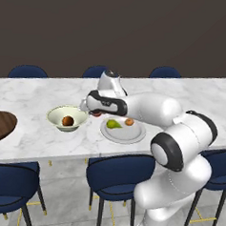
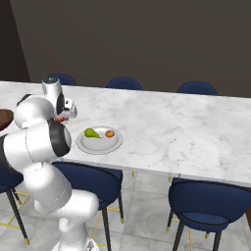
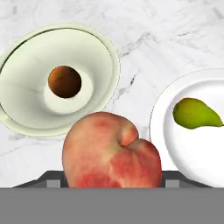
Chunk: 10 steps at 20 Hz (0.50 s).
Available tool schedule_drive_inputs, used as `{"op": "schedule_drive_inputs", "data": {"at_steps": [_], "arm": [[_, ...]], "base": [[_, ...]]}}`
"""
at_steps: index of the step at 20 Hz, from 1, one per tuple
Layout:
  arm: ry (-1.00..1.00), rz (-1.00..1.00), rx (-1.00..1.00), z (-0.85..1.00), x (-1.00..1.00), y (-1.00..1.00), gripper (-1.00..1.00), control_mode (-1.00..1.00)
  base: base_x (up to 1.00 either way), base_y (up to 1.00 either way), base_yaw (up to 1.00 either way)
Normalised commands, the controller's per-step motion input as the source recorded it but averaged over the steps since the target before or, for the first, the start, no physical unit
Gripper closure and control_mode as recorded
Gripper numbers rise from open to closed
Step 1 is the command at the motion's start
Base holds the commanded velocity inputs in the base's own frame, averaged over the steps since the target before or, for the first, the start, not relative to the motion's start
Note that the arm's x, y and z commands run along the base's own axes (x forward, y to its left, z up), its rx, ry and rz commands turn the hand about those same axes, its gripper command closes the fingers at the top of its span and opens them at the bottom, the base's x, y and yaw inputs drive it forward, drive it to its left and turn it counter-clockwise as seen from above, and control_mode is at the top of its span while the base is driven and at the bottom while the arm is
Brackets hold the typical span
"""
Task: Take the fruits from the plate on the dining counter and place two fruits in each bowl.
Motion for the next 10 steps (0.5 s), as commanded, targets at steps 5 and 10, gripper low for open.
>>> {"op": "schedule_drive_inputs", "data": {"at_steps": [5, 10], "arm": [[0.00, 0.11, 0.00, 0.00, 0.12, 0.91, 1.00, -1.00], [-0.03, 0.03, 0.00, -0.38, 0.35, 0.41, 1.00, -1.00]], "base": [[0.00, 0.00, 0.00], [0.00, 0.00, 0.00]]}}
